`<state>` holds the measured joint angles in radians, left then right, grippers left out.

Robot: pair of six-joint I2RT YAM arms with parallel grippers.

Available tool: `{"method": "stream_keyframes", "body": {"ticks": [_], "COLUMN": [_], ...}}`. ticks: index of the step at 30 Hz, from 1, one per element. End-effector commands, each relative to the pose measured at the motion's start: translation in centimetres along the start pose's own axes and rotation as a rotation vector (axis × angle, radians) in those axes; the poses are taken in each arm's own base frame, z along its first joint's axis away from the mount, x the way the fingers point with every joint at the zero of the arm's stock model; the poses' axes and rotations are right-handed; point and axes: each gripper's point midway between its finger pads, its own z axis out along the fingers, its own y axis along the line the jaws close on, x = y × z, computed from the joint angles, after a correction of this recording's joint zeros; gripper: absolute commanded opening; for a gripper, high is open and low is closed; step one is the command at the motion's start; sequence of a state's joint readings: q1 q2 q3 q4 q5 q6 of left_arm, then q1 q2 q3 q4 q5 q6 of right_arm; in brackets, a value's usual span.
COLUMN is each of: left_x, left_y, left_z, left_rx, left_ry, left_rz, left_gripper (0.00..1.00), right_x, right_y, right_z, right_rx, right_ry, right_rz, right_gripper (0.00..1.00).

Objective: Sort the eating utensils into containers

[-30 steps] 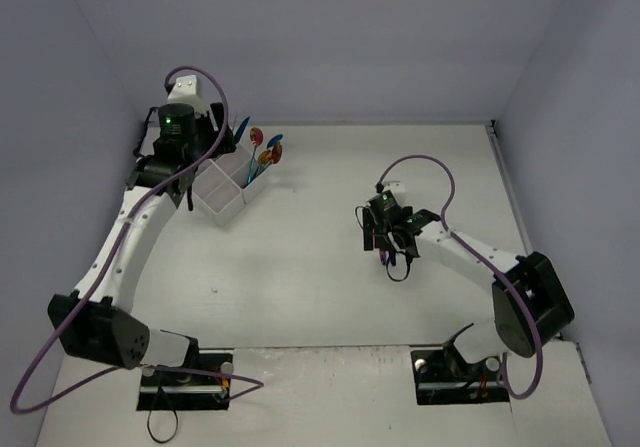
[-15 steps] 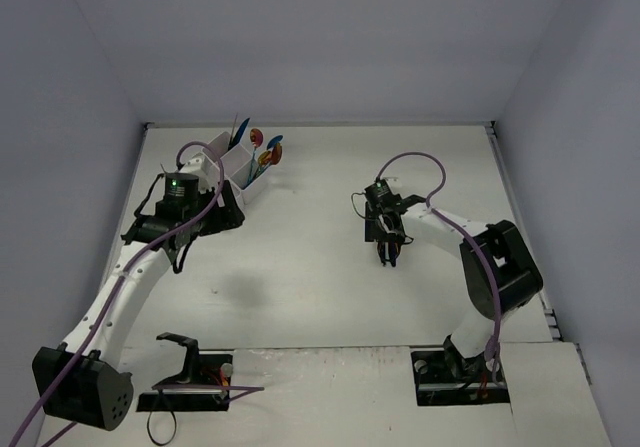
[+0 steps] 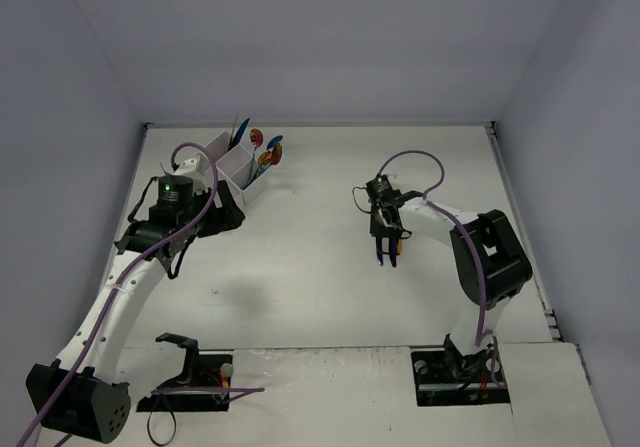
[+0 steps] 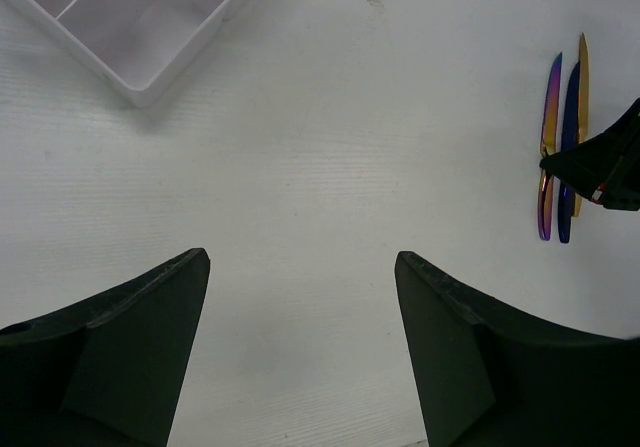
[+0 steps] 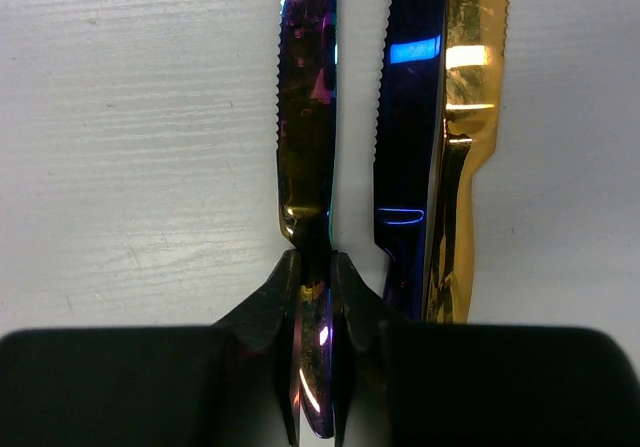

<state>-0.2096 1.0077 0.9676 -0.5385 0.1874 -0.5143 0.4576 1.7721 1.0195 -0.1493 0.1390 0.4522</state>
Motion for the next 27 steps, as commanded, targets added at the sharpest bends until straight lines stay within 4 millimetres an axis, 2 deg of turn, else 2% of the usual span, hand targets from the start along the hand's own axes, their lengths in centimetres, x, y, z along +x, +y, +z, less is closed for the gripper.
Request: {"method": "stream_keyframes", "body": {"ticks": [1,5,7,11,14,21,27], "left_x": [-2.0,-2.1,-2.3,-2.4,-1.9,-2.2,-3.2], "left_y": [-2.1,-4.0,-6.0,-10.7,-13.3,-16.8,-18.3], "left_z": [-0.7,-0.6,-0.7,-0.7,0.0,1.5,1.6], "left_rx": [0.07,0.153,0.236,0.374,0.433,0.515,0.552], "left_ry": [-0.051,-0.023,-0.01,-0.012,-0.001,-0.011,-0.041], "left_rz": [-0.012,-0.022,-0.035,-0.027,-0.024,-0.073,-0.066], "left_gripper": [0.72,0.72,0.72,0.72,0.72,0.72,0.72], "right_x": [2.4,1.5,0.8,-0.5,-1.1,-3.1,-4.4], "right_y": [-1.2,1.0,3.5,9.1,11.7,15.7,17.0], "right_z": [0.8,-0.4,-2.1,-7.8,-11.4,-19.7,-24.4], "right_rx": [0.044,-0.047,-0.141,-0.355,-0.461,-0.724,-0.847], "right_ry": [0.077,0.041,-0.008,-0.158,-0.242,-0.43,-0.516], "right_rz": [-0.061,-0.116,-0.166,-0.289,-0.354,-0.43,-0.44], "right_gripper": [0.0,0.0,0.0,0.0,0.0,0.0,0.0]}}
